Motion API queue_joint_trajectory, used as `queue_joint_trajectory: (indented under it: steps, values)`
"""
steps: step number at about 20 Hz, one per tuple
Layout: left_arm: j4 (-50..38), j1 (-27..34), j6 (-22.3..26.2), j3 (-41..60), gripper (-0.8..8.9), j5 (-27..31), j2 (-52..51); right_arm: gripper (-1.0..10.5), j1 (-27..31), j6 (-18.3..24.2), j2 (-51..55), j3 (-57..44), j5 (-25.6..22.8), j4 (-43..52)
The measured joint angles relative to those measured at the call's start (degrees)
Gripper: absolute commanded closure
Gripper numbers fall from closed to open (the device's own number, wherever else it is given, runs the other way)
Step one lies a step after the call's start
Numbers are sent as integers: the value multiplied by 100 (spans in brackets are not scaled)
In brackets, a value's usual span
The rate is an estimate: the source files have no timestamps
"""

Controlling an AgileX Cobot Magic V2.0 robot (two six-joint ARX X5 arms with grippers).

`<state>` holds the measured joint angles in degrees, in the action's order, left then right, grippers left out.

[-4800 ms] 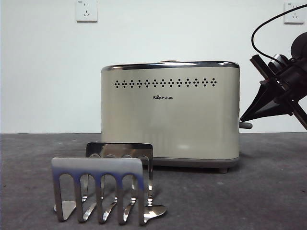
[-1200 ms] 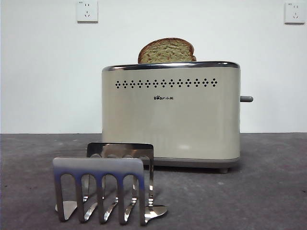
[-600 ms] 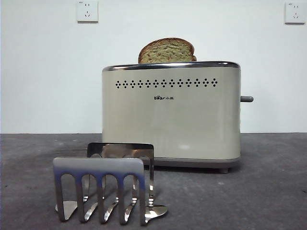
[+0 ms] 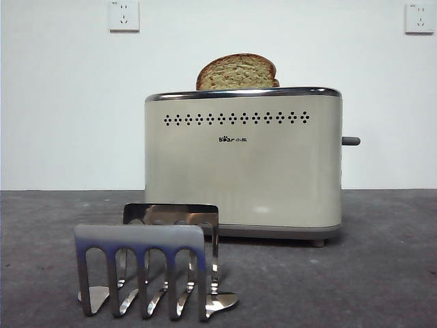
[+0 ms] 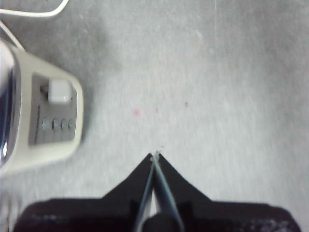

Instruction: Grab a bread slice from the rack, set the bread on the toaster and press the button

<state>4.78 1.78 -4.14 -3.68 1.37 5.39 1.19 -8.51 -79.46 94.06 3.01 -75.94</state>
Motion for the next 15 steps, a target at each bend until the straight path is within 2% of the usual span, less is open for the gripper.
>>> queue_joint_trajectory:
  steps: [8,15]
  values:
    - [546,4,-98,264,817,2,-372,946,0,-2,-116,0,-2,1132]
    - [522,31,111,264,817,-44,-503,946,0,-2,-118,0,-7,1685]
